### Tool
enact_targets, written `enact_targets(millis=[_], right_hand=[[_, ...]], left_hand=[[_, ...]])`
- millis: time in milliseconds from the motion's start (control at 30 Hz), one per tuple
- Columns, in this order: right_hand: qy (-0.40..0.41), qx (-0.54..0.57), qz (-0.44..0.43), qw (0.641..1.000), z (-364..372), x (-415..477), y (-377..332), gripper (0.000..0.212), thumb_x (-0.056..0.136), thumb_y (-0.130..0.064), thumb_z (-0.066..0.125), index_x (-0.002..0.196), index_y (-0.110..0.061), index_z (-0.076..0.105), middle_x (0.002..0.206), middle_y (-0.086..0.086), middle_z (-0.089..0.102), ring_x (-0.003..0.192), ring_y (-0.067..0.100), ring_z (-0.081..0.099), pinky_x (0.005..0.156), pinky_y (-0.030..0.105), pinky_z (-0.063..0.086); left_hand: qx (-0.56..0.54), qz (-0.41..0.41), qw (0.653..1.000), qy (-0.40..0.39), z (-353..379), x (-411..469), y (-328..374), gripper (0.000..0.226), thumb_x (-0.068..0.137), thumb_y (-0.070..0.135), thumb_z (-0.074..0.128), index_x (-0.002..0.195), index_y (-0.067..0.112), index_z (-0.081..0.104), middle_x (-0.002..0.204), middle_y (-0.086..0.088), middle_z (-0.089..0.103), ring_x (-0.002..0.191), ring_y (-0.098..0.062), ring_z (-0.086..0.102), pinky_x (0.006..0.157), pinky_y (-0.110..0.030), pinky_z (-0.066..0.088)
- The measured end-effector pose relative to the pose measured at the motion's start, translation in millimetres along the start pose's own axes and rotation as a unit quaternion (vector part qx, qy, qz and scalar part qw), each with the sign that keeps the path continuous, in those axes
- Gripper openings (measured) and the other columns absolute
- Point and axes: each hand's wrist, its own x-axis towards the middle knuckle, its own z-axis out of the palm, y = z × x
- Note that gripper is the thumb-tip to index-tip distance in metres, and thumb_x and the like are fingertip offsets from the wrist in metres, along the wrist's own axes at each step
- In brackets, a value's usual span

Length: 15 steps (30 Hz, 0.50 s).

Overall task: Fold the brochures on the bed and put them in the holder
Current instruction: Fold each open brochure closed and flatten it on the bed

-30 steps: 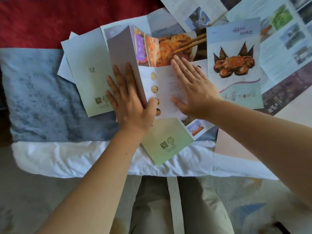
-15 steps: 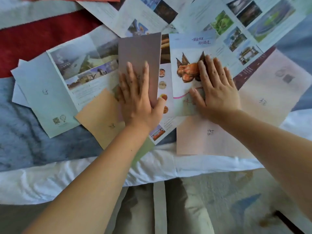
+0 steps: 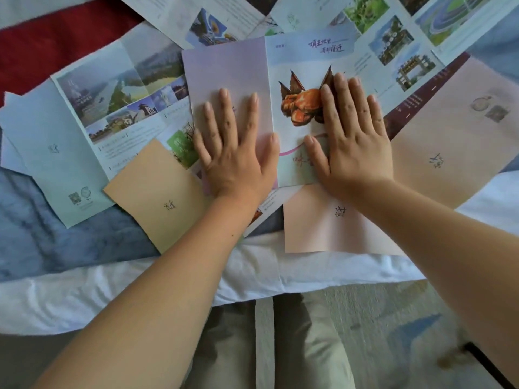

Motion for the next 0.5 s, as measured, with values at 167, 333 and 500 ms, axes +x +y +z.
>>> enact_targets(millis=[167, 333, 500], right_hand=[[-0.006, -0.005, -0.003, 1.0, 1.5, 1.4, 0.1, 0.075, 0.107, -0.058, 0.024, 0.166, -0.013, 0.011, 0.173, 0.008, 0.007, 0.16, 0.026, 0.004, 0.129, 0.047, 0.007], [-0.017, -0.007, -0.004, 1.0, 0.2, 1.5, 1.3, 0.075, 0.107, -0.058, 0.024, 0.166, -0.013, 0.01, 0.174, 0.007, 0.006, 0.16, 0.025, 0.003, 0.13, 0.046, 0.005], [-0.031, -0.013, -0.008, 0.999, -3.7, 1.7, 0.0, 0.074, 0.107, -0.057, 0.021, 0.166, -0.014, 0.009, 0.174, 0.007, 0.006, 0.16, 0.025, 0.003, 0.13, 0.045, 0.006]], left_hand=[[0.02, 0.001, 0.999, 0.03, 8.3, -0.2, 3.4, 0.077, 0.097, 0.071, 0.025, 0.164, 0.035, 0.013, 0.172, -0.011, 0.009, 0.158, -0.038, 0.006, 0.123, -0.064, 0.004], [0.009, 0.002, 1.0, 0.022, 6.7, 0.0, 4.1, 0.085, 0.092, 0.08, 0.025, 0.164, 0.036, 0.012, 0.172, -0.01, 0.007, 0.158, -0.038, 0.004, 0.124, -0.062, 0.005], [-0.01, -0.002, 1.0, 0.0, 1.0, 2.4, 4.4, 0.097, 0.084, 0.091, 0.02, 0.164, 0.037, 0.009, 0.173, -0.007, 0.004, 0.159, -0.036, 0.003, 0.125, -0.059, 0.006]])
